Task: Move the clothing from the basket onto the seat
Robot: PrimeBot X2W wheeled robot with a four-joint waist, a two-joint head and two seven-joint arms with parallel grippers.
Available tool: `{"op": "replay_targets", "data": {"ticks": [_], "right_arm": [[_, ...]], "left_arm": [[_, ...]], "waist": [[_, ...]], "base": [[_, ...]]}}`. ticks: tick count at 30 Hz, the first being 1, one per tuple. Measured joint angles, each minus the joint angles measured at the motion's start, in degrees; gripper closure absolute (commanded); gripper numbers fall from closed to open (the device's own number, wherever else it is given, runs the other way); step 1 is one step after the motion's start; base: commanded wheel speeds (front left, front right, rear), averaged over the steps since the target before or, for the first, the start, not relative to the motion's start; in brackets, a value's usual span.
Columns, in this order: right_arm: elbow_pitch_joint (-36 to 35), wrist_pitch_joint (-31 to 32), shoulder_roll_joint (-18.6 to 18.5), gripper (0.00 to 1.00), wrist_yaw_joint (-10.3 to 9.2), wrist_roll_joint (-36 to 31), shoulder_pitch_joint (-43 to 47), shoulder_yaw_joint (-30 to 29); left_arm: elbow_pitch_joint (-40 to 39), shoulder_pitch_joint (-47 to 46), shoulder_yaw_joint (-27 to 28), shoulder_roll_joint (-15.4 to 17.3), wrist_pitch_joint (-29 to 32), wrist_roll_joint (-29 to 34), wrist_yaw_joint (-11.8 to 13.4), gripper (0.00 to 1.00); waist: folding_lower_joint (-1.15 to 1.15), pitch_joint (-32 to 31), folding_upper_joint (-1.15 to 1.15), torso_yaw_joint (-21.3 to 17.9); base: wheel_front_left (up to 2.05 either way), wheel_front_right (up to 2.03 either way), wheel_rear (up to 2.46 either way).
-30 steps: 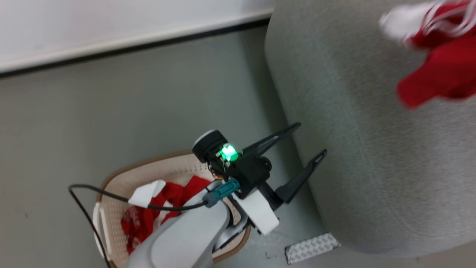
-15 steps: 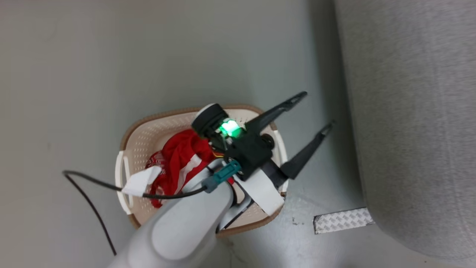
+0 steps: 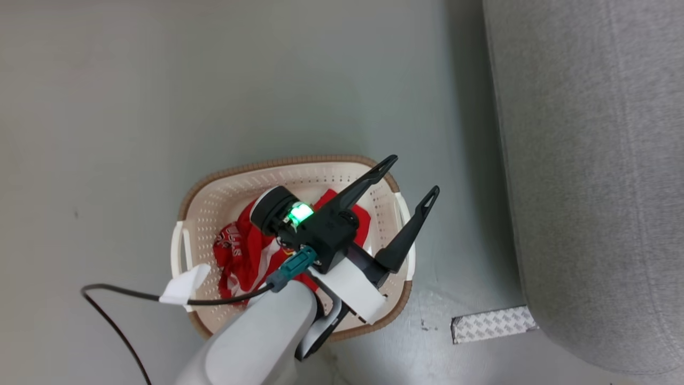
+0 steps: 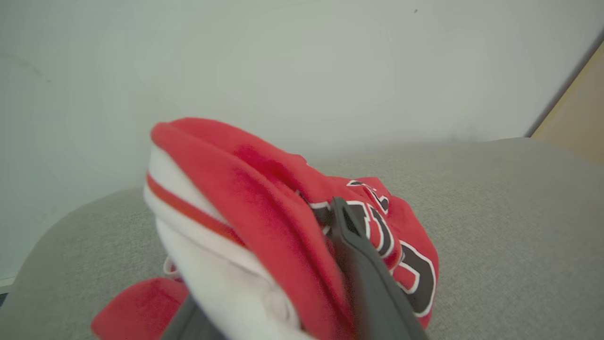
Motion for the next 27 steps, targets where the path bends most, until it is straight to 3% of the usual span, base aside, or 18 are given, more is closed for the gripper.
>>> {"op": "replay_targets", "data": {"ticks": [5, 14, 22, 27], "right_arm": [[-1.82, -0.07, -0.91, 0.0, 0.0, -0.22, 3.6, 6.1], [-15.02, -0.41, -3.2, 0.0, 0.0, 5.45, 19.7, 11.81], [-32.3, -0.51, -2.93, 0.0, 0.0, 6.49, 39.77, 4.58], [-45.2, -0.55, 3.48, 0.0, -0.01, 3.23, 51.99, -3.58]], "left_arm": [[0.21, 0.65, 0.76, 0.02, -0.32, -0.64, 0.49, 0.0], [2.8, 5.68, 3.7, 0.71, -0.62, -3.64, 0.62, 0.0], [2.02, 13.76, 8.98, 1.82, -0.68, -4.3, 1.22, 0.0], [1.26, 19.02, 13.1, 2.11, -0.69, -4.87, 1.65, 0.0]], "waist": [[0.0, -3.2, 0.0, -0.28], [-0.01, -11.9, 0.0, -0.62], [-0.02, -20.72, 0.0, 0.0], [-0.02, -25.51, 0.0, 1.17]], "base": [[0.0, 0.0, 0.0], [0.0, 0.0, 0.0], [0.0, 0.0, 0.0], [0.0, 0.0, 0.0]]}}
